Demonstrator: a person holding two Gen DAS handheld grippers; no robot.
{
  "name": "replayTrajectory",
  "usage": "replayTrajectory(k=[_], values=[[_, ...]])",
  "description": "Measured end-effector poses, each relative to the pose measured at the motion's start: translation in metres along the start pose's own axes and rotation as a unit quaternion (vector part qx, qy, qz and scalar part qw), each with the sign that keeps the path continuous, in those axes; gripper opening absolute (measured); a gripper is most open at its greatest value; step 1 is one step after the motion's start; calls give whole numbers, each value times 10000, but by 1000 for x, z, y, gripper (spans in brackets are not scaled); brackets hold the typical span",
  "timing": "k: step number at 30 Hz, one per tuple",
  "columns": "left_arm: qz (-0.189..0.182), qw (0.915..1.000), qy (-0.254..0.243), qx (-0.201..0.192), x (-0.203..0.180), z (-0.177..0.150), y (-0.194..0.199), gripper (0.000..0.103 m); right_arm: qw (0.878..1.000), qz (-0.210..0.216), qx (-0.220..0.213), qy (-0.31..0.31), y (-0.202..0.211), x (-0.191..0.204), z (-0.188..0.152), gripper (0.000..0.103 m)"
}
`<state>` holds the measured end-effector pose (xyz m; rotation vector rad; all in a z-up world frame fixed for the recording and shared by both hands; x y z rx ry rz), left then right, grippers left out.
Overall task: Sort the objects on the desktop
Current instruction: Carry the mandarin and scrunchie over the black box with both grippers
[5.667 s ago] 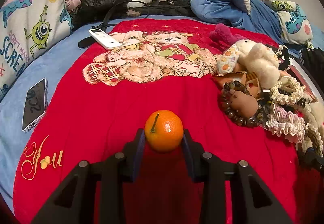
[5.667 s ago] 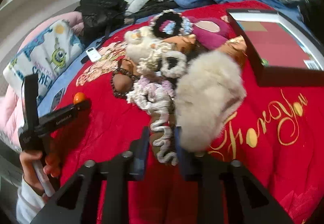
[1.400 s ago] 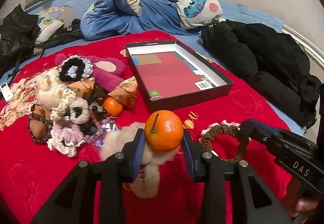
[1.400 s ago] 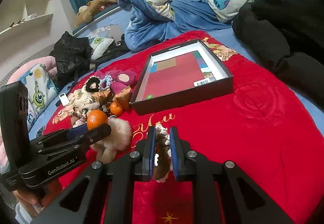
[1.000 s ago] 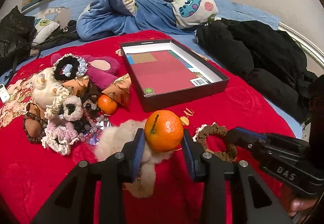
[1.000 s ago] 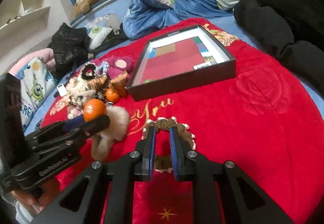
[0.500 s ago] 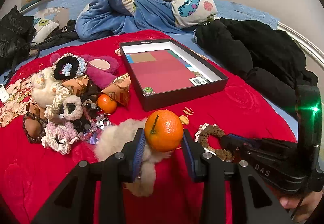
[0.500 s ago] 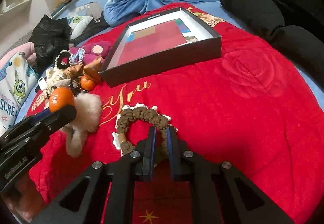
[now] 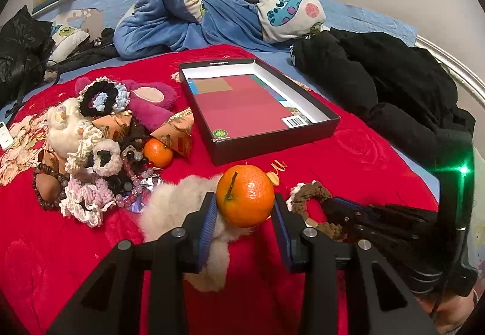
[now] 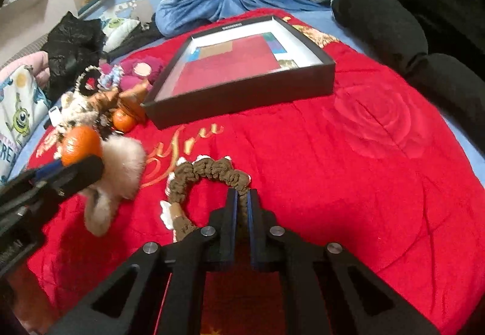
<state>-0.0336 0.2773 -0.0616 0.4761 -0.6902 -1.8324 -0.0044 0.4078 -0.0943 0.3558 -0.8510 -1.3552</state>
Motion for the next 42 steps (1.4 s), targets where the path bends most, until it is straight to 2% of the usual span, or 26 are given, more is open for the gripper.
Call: replayTrajectory(k=[10, 18, 24, 29, 42], values=[[-47, 9999, 57, -109, 1, 5, 8, 37, 9987, 160, -411, 238, 17, 23, 16, 6], [-106, 9995, -37, -306, -7, 11, 25, 37, 9968, 327, -730, 41, 30, 23, 31, 6], [-117, 9998, 42, -166, -8, 16, 19, 37, 9956, 388, -856, 38, 31, 27, 42, 6], [30, 9996, -12, -273, -10, 28, 18, 37, 9948, 353, -946, 89, 31, 26, 49, 6], [-16, 9995, -91, -315, -28, 62, -6, 37, 9906, 91, -1360, 106, 33, 2, 84, 6]])
Point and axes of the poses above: each gripper's, at about its wrist camera, not at the fingertips, and y roughly against the way its jaws point, x to its left, z to its top, the point moved 5 cm from there along -y, roughly the way its jaws point, and after that the axes turned 12 degrees about z, right-handed, at the moved point
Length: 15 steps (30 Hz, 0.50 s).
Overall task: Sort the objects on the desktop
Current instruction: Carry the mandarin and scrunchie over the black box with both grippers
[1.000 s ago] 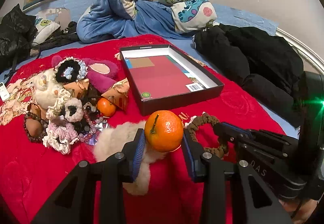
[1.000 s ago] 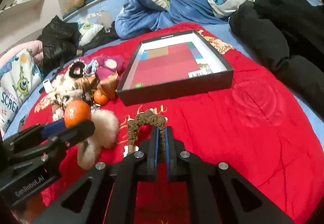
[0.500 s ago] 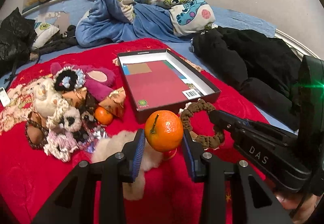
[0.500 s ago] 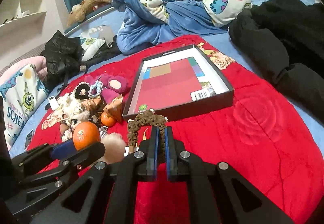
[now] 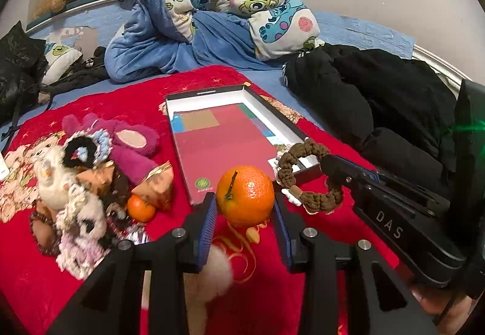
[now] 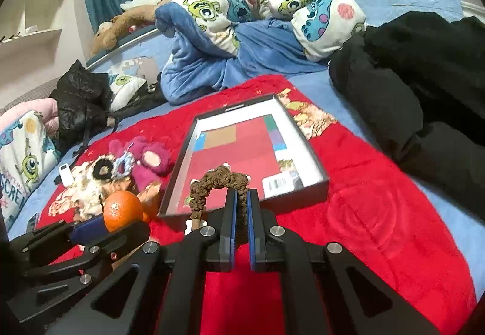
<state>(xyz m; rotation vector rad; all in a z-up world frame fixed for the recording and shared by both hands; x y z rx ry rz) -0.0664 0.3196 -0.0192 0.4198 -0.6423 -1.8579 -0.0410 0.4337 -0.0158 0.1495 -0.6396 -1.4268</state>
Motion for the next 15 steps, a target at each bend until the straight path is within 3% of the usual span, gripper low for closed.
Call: replayTrajectory(k=[7, 15], values=[[-53, 9999, -66, 100, -8, 15, -33, 37, 9997, 96, -175, 128, -24, -7, 21, 6], [-24, 9996, 37, 279, -5, 28, -82, 37, 9999, 142, -31, 17, -55, -14, 27, 6]])
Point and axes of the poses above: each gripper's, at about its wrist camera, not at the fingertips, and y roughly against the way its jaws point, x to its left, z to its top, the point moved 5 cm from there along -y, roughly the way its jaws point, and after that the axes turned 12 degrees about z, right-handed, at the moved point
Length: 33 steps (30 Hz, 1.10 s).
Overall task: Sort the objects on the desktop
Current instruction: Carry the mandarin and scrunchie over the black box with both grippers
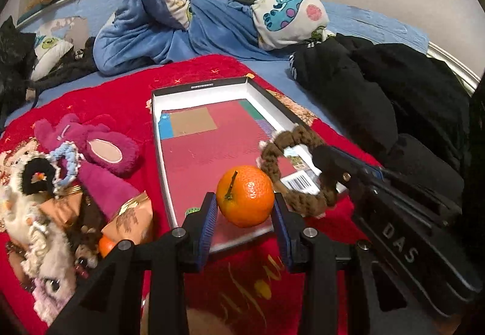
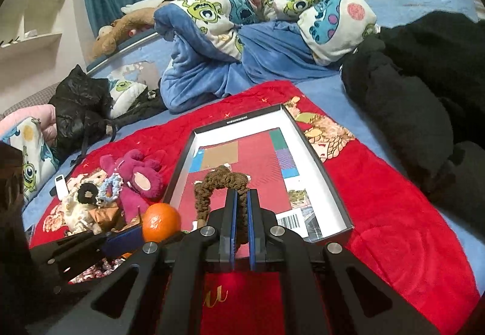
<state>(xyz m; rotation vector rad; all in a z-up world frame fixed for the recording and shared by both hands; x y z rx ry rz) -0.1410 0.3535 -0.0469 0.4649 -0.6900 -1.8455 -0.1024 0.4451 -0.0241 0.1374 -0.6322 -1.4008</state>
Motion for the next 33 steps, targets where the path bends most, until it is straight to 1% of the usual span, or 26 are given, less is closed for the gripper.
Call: replayTrajectory(k=[6, 7, 9, 10, 12, 13, 14, 17, 20, 24, 33], values=[[-26, 9999, 100, 69, 3, 4, -29, 37, 9996, -208, 60, 161, -18, -10, 4, 6], [22, 10000, 66, 22, 3, 5, -31, 37, 9994, -277, 85, 195, -21, -11, 4, 6], [282, 9995, -99, -130, 0, 8, -38, 37, 9991, -342, 105, 228, -26, -13, 4, 6], [346, 9991, -157, -165, 0, 10, -40, 37, 9989, -395, 123, 237, -28, -14, 3, 6], [255, 9994, -162, -171, 0, 10, -44, 37, 9982, -510, 210, 239, -35, -20, 0, 6], [149, 9998, -87, -134, 2, 9, -45, 37, 9976, -590, 278, 236, -40, -24, -2, 6], [122, 9998, -47, -133, 4, 8, -45, 37, 9968, -670, 378, 220, -45, -28, -6, 6], [183, 9995, -71, -237, 4, 9, -44, 37, 9961, -683, 556, 92, -55, -35, -15, 6], [157, 9997, -65, -193, 3, 7, -47, 37, 9962, -683, 538, 103, -53, -35, -16, 6], [259, 9993, -120, -251, 0, 5, -47, 37, 9963, -670, 534, 47, -53, -37, -17, 6], [407, 9990, -99, -161, 1, 1, -52, 37, 9959, -715, 557, 48, -54, -38, -17, 6]])
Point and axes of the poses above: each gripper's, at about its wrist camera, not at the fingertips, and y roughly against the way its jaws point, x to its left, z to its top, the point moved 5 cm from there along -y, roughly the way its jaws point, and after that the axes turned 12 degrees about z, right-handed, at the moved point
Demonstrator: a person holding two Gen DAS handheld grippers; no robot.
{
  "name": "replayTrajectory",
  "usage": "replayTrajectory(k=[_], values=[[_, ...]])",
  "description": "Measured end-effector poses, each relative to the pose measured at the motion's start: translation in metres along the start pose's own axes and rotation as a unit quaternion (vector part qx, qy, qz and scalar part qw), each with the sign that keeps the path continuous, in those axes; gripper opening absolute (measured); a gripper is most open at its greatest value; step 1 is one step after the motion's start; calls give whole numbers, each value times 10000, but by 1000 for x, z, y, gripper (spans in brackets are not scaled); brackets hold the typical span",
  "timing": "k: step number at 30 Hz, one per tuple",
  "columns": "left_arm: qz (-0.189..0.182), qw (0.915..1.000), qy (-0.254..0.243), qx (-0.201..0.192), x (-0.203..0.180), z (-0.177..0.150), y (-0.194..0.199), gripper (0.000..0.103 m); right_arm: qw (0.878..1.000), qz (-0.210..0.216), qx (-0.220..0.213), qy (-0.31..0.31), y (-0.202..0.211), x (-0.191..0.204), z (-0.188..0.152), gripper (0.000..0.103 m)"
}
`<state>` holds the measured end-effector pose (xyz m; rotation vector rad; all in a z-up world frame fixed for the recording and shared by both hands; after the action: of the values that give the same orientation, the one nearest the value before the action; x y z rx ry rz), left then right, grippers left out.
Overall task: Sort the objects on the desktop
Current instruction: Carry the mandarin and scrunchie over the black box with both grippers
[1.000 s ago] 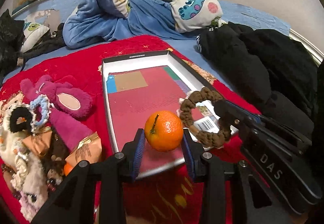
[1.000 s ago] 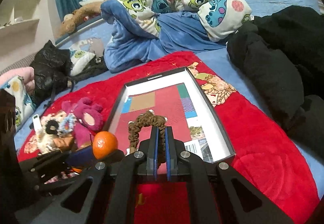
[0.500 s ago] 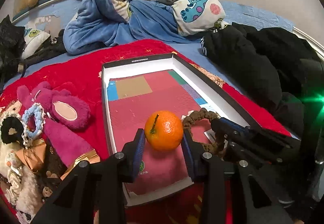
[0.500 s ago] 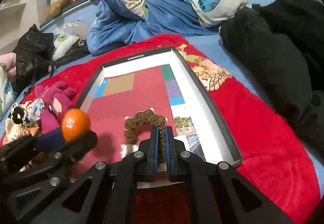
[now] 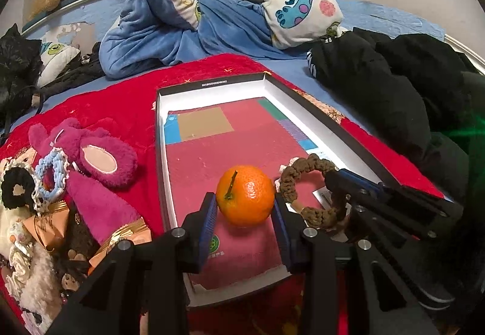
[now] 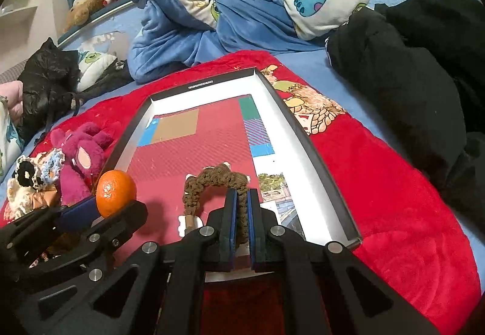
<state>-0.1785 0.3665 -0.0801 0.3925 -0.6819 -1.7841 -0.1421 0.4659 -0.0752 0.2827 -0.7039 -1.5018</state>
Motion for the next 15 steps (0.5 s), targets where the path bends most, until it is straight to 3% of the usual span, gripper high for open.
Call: replayTrajectory(k=[15], values=[[100, 9999, 47, -23, 0, -2, 0, 37, 10000, -27, -43, 19, -2, 0, 0, 6]])
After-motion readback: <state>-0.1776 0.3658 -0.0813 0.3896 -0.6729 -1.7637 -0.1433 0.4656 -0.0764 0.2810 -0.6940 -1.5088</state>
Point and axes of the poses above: each gripper's, at about its wrist camera, not at the fingertips, and y roughly against the way its jaws point, x to its left, z to its top, the point moved 5 cm from there along -y, roughly the way its jaws point, and after that the axes turned 12 degrees about z, right-handed, at the moved point
